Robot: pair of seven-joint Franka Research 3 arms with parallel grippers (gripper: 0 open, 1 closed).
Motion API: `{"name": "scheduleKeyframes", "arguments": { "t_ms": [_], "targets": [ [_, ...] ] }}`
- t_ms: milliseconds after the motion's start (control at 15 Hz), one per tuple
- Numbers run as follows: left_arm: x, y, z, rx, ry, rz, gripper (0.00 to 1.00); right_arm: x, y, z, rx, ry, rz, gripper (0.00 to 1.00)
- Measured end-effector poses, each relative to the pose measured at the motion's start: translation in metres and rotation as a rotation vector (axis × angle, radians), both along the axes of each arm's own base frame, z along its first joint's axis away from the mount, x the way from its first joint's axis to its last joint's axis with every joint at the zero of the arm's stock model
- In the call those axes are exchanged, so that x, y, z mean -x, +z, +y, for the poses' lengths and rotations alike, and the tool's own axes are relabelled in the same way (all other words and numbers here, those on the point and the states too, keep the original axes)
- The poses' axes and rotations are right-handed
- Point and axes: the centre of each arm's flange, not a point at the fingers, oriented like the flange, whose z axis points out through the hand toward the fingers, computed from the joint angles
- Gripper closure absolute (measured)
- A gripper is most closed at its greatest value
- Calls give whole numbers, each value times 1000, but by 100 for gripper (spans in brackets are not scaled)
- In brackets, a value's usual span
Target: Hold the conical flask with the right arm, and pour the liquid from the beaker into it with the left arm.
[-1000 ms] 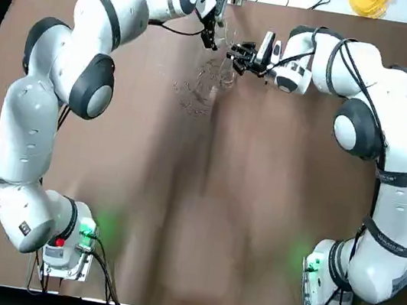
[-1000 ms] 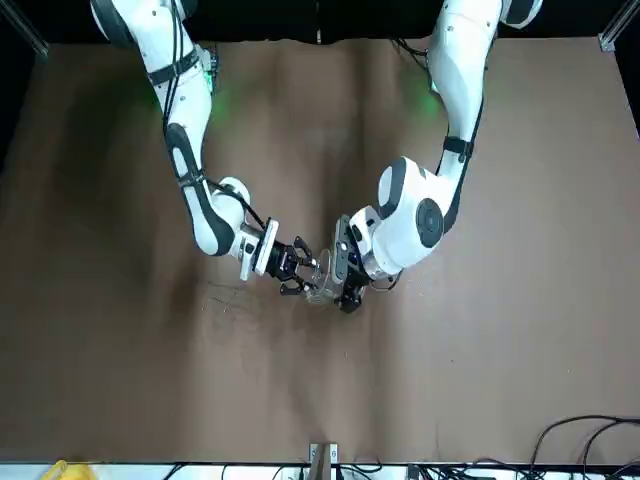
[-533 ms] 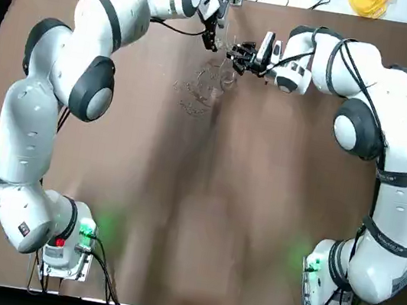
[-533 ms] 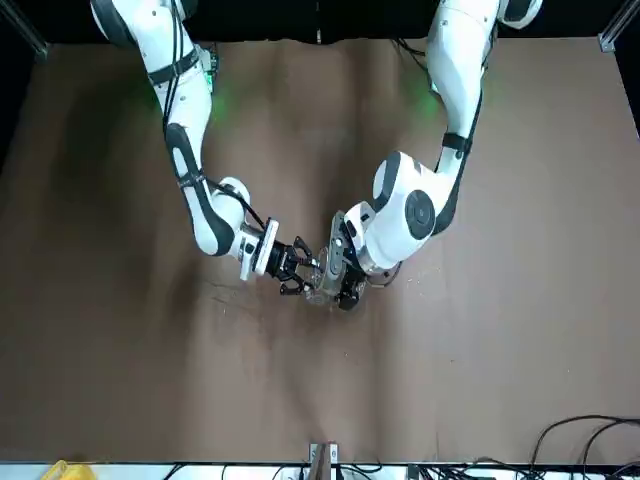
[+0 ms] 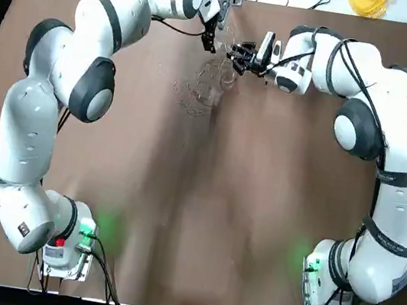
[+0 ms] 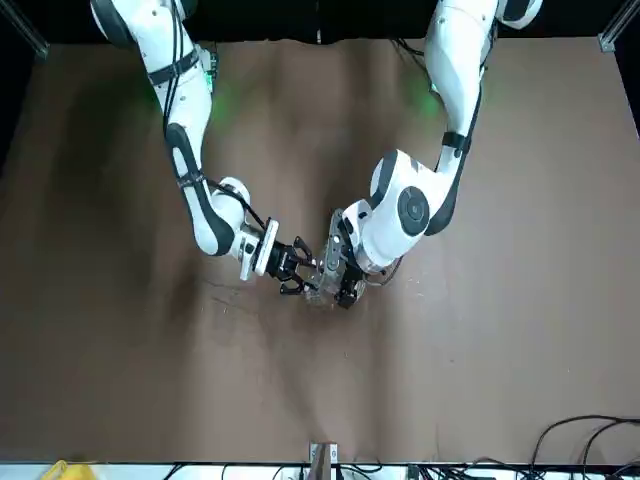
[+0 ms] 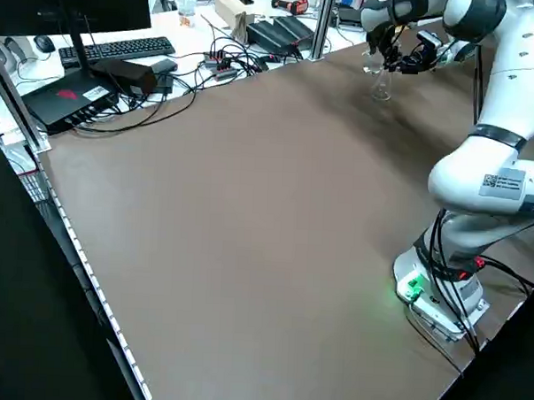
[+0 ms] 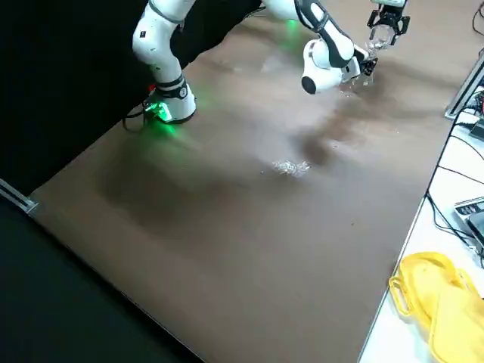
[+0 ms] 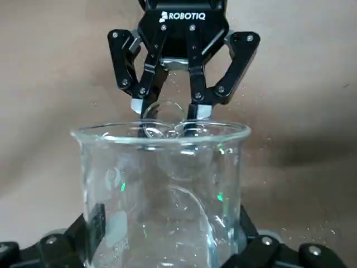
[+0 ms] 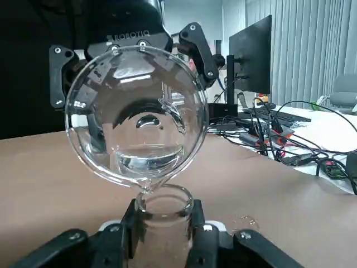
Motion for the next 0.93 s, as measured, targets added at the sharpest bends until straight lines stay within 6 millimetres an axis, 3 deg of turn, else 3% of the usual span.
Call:
{"name": "scheduleKeyframes", "arguments": {
  "t_ms": [933],
  "targets": [
    [4, 14, -13, -40, 37, -5, 3, 0, 0, 0, 1, 0, 0, 61]
  ]
}}
